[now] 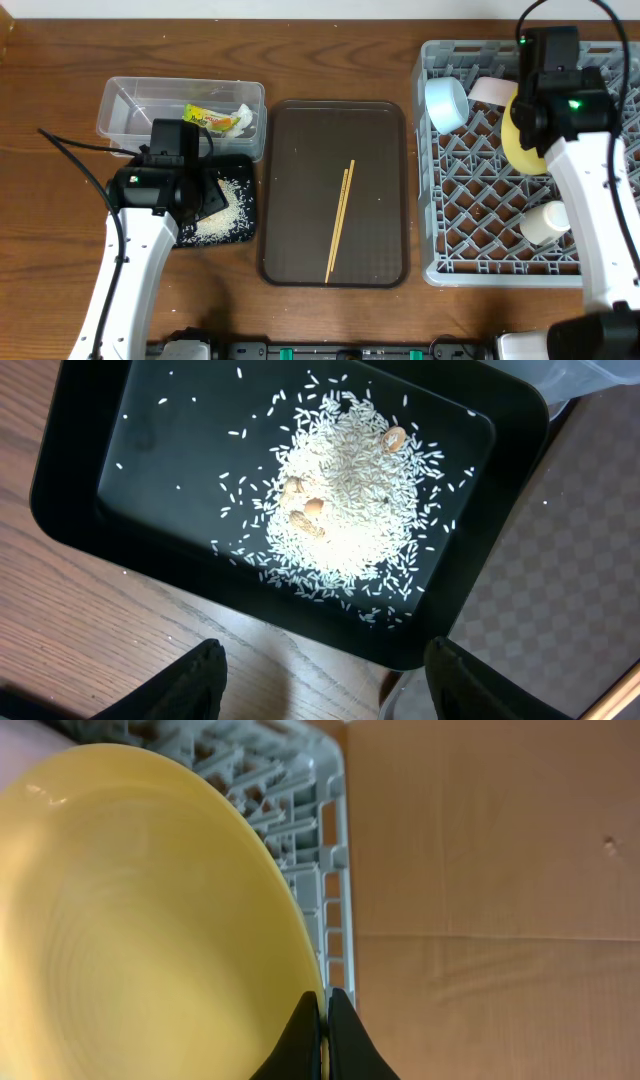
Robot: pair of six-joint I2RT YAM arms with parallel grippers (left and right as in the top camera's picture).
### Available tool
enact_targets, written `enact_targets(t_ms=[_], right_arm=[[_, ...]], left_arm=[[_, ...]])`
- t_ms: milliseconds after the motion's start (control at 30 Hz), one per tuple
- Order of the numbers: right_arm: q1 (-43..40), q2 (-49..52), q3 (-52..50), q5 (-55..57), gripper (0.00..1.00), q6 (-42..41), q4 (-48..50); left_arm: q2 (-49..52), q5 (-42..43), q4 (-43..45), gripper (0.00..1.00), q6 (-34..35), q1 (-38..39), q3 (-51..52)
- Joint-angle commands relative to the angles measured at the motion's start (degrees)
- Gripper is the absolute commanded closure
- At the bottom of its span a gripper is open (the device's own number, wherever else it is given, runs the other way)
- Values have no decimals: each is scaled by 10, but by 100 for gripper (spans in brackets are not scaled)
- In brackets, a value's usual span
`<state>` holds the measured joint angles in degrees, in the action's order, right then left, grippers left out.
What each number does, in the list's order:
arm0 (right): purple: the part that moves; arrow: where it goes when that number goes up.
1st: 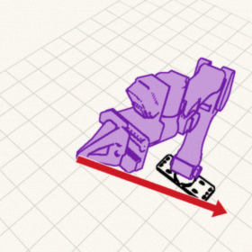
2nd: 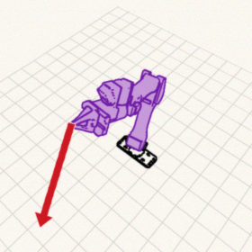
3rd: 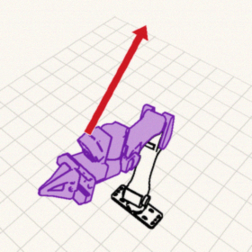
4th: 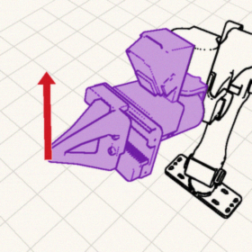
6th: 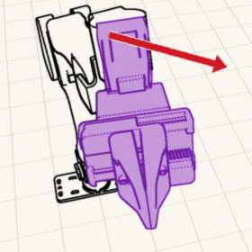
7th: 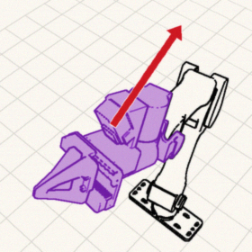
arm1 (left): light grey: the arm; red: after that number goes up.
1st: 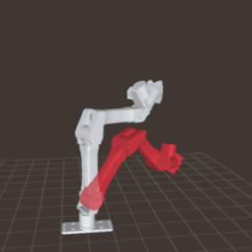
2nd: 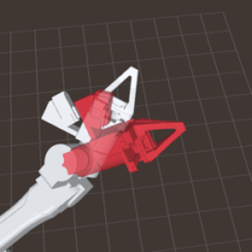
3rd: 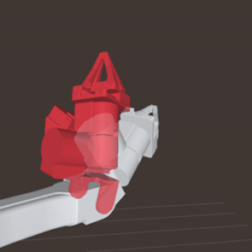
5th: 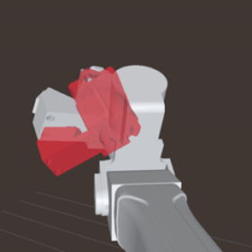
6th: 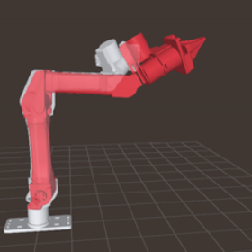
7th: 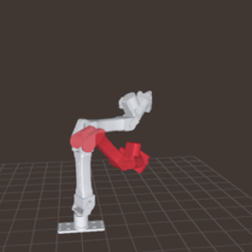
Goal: Sort waste into correct bins and load items into the dishwasher rack
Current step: 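Stand the yellow plate upright in the rack and release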
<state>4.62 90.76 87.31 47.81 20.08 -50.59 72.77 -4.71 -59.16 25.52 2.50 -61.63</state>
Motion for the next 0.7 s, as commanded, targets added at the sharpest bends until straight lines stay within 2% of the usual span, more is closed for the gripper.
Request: enact_targets(t_ms=[0, 267, 433, 667], right_arm=[[-3, 22, 0, 30, 99, -36, -14], [10, 45, 0, -50, 97, -106, -52], [14, 45, 0, -117, 68, -127, -61], [15, 45, 0, -138, 66, -165, -65]], left_arm=[[2, -7, -1, 33, 3, -2, -4], [2, -7, -1, 34, 3, -2, -4], [2, -7, -2, 34, 3, -2, -4], [2, -7, -2, 34, 3, -2, -4]])
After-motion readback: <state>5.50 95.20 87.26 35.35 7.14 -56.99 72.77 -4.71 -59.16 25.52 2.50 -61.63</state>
